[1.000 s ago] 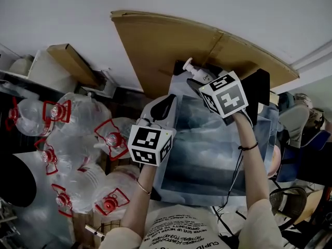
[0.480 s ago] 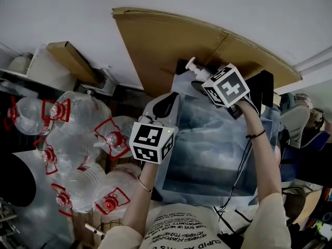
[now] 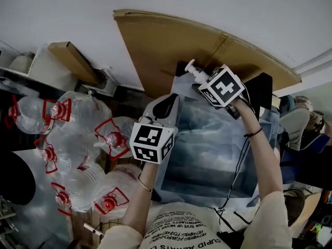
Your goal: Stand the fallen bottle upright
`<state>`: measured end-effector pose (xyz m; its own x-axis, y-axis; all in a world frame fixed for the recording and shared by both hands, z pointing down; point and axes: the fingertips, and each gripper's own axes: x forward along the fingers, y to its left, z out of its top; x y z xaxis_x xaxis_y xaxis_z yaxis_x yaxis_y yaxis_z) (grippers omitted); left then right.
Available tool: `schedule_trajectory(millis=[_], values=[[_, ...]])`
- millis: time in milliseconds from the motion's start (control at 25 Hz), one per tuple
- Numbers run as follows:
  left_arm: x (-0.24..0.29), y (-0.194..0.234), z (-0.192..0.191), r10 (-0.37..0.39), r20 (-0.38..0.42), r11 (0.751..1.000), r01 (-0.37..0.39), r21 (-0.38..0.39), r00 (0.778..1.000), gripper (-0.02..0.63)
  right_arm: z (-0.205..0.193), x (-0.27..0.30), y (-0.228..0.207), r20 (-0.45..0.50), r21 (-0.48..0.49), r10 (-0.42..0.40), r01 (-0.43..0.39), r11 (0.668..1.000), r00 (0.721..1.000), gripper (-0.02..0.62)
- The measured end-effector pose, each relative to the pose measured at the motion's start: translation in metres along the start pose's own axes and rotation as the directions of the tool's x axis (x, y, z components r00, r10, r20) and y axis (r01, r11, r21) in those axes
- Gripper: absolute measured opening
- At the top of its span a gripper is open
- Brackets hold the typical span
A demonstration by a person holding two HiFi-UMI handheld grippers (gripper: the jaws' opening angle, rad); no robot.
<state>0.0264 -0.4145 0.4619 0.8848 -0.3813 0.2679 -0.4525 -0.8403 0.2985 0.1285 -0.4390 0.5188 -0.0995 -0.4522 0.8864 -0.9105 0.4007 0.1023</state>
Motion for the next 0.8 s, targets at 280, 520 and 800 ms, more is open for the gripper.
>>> schedule_trajectory(millis=[280,520,800], values=[[-0.004,-0.003,0.0,0.004,0.001,1.0,-0.004,0.007,1.0,0.028,-0.003,-0.006,-0.004,0.007,0.028,-0.055,0.055,0.998,0.998,0.259],[-0.008,-0.004,0.004,0.007,0.009,1.0,-0.007,0.008,1.0,0.028,0.003,-0.017,-0.003,0.037,0.035,-0.086,0.085,0.996,0.996,0.256],[-0.01,-0.01,0.008,-0.001,0.015,1.0,0.001,0.016,1.0,0.028,0.014,-0.034,-0.004,0.102,0.045,-0.116,0.111,0.993,0.988,0.252]])
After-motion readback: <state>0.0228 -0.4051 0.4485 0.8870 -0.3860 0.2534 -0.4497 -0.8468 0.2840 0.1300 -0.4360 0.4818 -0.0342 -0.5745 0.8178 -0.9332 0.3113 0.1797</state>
